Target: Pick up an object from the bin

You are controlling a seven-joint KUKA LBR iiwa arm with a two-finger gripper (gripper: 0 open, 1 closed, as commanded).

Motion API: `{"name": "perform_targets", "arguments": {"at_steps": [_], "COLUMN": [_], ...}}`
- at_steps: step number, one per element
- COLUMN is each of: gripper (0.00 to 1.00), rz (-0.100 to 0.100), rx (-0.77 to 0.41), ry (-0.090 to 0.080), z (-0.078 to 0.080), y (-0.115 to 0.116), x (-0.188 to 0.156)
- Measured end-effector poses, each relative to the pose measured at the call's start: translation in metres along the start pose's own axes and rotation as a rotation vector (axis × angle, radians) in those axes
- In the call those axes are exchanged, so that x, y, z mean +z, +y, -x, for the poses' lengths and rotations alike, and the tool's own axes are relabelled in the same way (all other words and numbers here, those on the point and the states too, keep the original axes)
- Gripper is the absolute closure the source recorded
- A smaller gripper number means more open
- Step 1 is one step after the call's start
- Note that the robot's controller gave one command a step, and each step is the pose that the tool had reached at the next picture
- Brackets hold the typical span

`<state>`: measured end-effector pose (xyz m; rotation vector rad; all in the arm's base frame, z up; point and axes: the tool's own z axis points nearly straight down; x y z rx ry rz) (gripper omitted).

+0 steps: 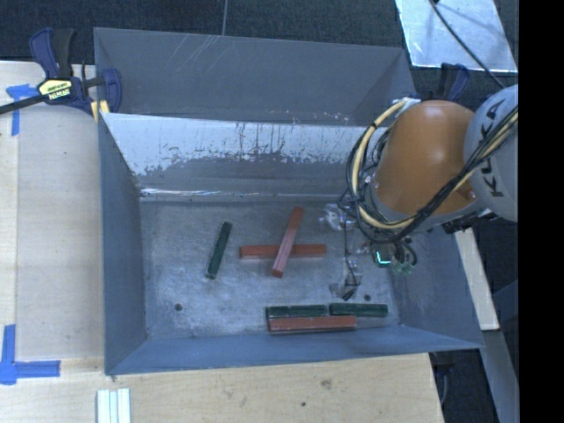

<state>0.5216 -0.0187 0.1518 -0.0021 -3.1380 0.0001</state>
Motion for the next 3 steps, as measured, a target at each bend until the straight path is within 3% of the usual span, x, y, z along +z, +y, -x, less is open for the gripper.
{"name": "perform_targets", "arguments": {"at_steps": [1,2,3], "gripper": [0.00,1.00,1.00], "rz": [0.002,-0.001,-0.001], "rx": [-0.095,-0.092,-0.264], "ry": [-0.011,-0.009,-0.008], "z": [0.069,0.068,0.055], "y": [0.037,0.034,0.034], "x": [0.084,0.081,-0.069]}}
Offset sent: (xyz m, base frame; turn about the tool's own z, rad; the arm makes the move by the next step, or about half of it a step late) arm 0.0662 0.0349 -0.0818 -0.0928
